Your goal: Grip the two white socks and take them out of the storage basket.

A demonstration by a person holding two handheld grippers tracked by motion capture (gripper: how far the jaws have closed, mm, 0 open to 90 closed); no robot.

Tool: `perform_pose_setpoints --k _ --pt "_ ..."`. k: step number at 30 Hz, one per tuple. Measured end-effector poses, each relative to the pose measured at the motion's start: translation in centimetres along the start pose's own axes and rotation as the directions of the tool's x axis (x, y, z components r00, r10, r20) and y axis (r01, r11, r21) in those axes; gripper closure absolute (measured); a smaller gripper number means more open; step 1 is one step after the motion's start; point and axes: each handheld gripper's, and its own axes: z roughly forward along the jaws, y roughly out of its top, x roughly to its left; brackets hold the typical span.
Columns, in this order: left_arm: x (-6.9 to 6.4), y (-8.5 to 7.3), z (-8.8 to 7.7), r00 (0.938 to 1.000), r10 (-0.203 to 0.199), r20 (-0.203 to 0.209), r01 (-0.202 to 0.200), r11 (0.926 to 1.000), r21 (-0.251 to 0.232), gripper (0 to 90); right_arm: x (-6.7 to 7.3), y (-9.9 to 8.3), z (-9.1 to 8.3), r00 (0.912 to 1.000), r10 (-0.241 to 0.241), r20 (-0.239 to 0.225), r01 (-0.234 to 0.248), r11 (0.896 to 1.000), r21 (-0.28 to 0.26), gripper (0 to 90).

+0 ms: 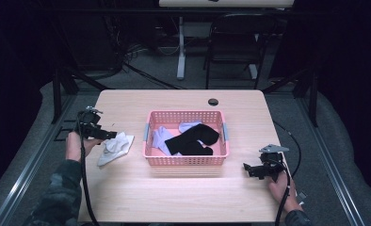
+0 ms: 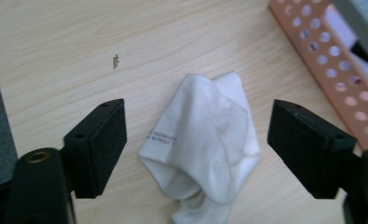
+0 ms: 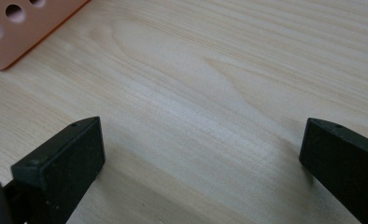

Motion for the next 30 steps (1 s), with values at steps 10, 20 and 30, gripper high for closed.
perform_pose_setpoints --k 10,20,30 --pt "-1.4 -3.4 -2.1 0.9993 0.018 -0.033 -0.019 0.9994 -0.03 13.0 -0.1 0.0 0.0 1.0 -0.006 0.001 0.006 1.0 0.002 0.0" --pt "-2.0 -6.9 -2.8 0.9994 0.005 -0.035 -0.005 0.9998 -0.02 5.8 0.0 0.1 0.0 1.0 -0.006 0.003 0.006 1.0 0.001 0.0" --pt "-2.1 -10.3 -2.1 0.9985 -0.04 -0.037 0.04 0.9992 0.0 1.0 0.0 0.0 0.0 1.0 -0.006 0.003 0.006 1.0 0.004 0.0"
